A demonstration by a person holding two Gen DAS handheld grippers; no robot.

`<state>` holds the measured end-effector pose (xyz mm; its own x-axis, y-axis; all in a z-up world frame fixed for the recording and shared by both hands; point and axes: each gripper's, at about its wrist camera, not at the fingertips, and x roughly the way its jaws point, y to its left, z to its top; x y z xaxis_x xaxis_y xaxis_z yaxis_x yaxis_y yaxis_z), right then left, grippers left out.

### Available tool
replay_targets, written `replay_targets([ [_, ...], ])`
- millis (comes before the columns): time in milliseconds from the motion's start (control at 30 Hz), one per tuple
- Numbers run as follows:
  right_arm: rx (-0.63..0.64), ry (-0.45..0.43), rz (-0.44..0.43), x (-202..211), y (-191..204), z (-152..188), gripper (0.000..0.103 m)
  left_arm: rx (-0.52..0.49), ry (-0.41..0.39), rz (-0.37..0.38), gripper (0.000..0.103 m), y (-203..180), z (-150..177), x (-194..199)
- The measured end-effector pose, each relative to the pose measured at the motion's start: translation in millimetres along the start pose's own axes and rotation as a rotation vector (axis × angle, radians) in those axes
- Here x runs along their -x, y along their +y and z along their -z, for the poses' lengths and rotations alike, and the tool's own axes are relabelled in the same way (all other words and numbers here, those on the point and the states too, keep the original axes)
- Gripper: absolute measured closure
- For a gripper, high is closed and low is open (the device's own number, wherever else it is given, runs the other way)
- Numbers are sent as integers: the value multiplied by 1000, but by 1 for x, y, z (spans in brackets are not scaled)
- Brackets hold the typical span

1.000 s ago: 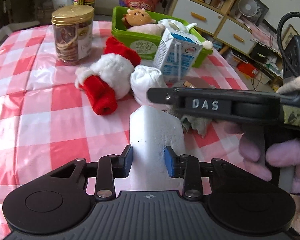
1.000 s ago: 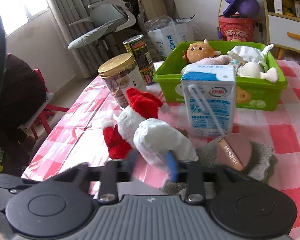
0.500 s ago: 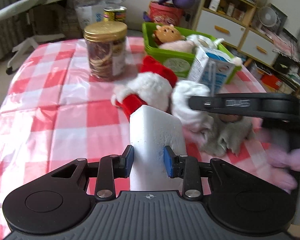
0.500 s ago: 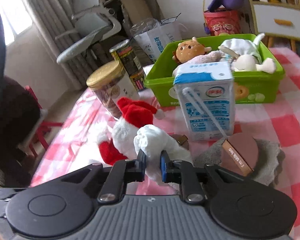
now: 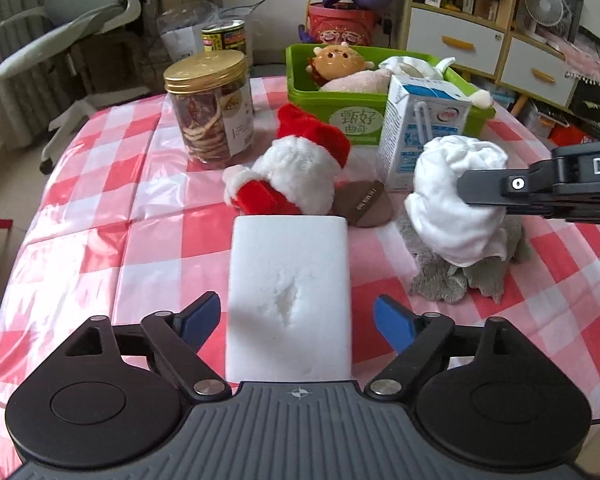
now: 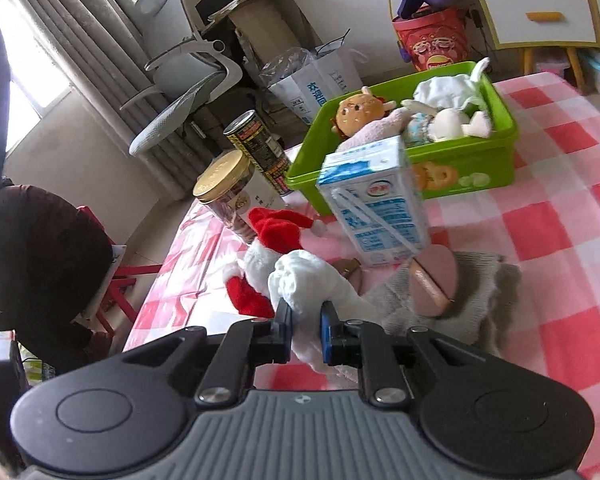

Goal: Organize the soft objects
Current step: 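Grasp the white foam block with the left gripper while the right gripper grasps the white plush, then carry the foam block and white plush into the green bin and release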

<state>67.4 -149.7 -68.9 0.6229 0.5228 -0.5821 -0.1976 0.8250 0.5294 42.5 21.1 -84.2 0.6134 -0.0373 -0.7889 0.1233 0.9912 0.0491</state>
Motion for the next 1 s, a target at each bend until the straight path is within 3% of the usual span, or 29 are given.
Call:
replay_targets([
  [133,-5,-5,29,8,-10,0,98,-6,56,-25,22,-2,5,-12],
  [233,-28,-15,38,15,-19,-2,98,-24,74,-32,34,-5,6,-15],
  [400,-67,-42,47,25,-31,-8,98,20,84,-5,36,-1,3,-12],
  [633,-133,-106,68,41,-42,-21,98,11,14,98,36,-5,-20,19],
  [1000,-234,-216,71,50,-73,-71,98,-21,-133,134,36,-12,-104,37],
])
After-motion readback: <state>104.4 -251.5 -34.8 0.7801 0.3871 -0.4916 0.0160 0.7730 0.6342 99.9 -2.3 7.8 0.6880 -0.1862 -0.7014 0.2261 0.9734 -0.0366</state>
